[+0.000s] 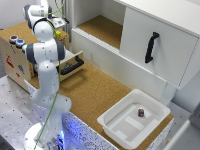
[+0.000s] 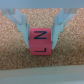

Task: Put the pink object in the drawer

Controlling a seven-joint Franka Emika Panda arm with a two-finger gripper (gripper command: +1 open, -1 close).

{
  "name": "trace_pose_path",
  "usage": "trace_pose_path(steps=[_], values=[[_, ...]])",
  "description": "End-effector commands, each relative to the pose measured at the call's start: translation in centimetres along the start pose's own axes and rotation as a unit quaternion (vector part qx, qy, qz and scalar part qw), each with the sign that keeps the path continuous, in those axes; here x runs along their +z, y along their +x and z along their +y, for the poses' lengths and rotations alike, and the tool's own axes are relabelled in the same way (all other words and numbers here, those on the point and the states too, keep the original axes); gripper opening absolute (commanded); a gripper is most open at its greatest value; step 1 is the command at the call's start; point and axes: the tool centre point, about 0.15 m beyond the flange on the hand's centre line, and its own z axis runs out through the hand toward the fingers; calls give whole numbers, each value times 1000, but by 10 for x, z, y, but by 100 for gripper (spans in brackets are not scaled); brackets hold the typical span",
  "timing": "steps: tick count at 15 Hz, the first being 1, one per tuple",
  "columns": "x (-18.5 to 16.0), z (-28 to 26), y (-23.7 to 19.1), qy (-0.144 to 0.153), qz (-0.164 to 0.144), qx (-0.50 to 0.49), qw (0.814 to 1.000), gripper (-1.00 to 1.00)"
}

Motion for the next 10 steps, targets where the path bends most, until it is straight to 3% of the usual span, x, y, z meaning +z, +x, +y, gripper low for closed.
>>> trace_pose_path(steps=[1, 6, 10], values=[[-27, 5, -17, -15, -25, 49, 998, -100], [-23, -19, -72, -7, -40, 92, 995, -100], [-2, -42, -120, -2, -55, 129, 990, -100]])
